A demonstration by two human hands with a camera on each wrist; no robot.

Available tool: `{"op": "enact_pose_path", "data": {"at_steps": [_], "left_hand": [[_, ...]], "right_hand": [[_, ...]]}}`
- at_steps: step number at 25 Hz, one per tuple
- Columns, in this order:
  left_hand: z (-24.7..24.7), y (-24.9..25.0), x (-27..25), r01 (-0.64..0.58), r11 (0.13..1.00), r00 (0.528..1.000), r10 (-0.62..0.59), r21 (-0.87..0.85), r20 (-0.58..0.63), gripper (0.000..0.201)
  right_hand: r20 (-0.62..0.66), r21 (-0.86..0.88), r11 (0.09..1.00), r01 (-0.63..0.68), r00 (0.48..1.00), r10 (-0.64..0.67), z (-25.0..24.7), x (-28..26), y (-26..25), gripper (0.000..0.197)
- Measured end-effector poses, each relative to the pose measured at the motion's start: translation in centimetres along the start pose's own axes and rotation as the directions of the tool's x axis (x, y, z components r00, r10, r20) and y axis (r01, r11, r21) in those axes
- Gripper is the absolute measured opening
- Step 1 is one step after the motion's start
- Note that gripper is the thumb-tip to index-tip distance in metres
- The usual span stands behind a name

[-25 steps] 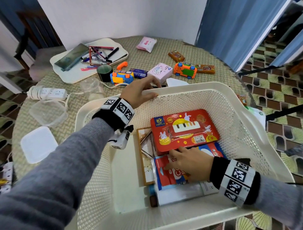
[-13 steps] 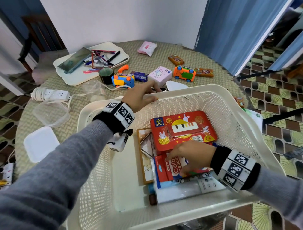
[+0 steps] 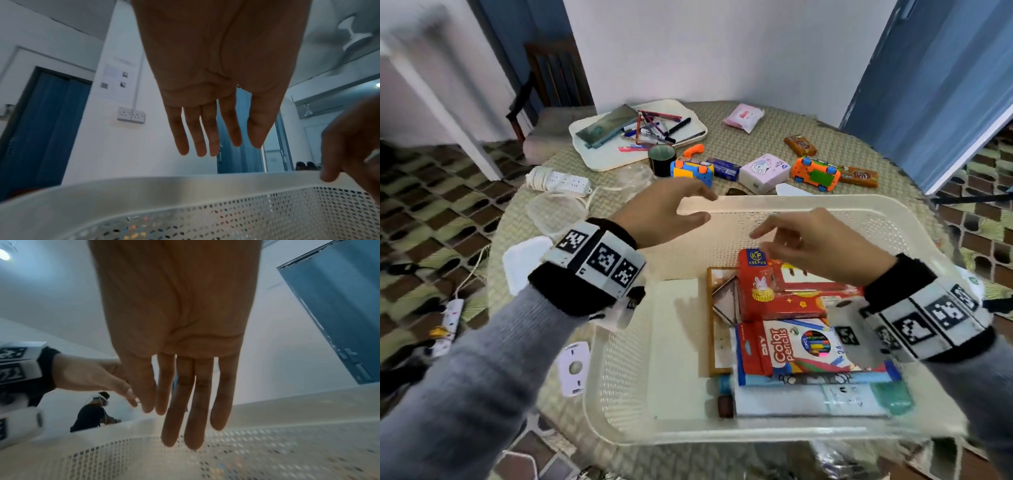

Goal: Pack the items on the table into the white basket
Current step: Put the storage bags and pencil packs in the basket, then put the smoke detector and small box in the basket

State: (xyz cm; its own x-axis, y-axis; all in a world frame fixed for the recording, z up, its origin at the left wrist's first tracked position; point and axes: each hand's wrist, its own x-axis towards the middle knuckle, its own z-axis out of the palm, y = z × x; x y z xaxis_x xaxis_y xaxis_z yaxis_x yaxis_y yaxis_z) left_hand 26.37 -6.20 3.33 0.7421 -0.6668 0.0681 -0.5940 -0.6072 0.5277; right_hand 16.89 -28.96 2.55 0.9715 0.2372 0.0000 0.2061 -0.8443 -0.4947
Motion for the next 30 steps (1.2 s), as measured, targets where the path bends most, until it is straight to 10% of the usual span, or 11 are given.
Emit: {"op": "enact_pose_path", "data": {"at_steps": [10, 20, 30], "left_hand": [[-5.8, -5.3, -9.1, 0.018, 0.985, 0.982, -0.05, -0.173, -0.184, 0.024], [-6.5, -17.3, -17.8, 0.097, 0.905, 0.993, -0.117, -0.414, -0.023, 0.02], [0.3, -25.4, -23.9, 0.308, 0.82, 0.951, -0.285, -0.483, 0.123, 0.022]], "right_hand": [[-0.143, 0.08, 0.994, 0.072, 0.988, -0.06, 3.2, 6.6, -11.8, 0.019], [-0.277, 0.332, 0.927, -0.173, 0.922, 0.272, 12.0, 10.0, -23.4, 0.009], [-0.079, 0.336, 0.846, -0.414, 0.882, 0.464, 27.1, 7.9, -23.9, 0.015]]}}
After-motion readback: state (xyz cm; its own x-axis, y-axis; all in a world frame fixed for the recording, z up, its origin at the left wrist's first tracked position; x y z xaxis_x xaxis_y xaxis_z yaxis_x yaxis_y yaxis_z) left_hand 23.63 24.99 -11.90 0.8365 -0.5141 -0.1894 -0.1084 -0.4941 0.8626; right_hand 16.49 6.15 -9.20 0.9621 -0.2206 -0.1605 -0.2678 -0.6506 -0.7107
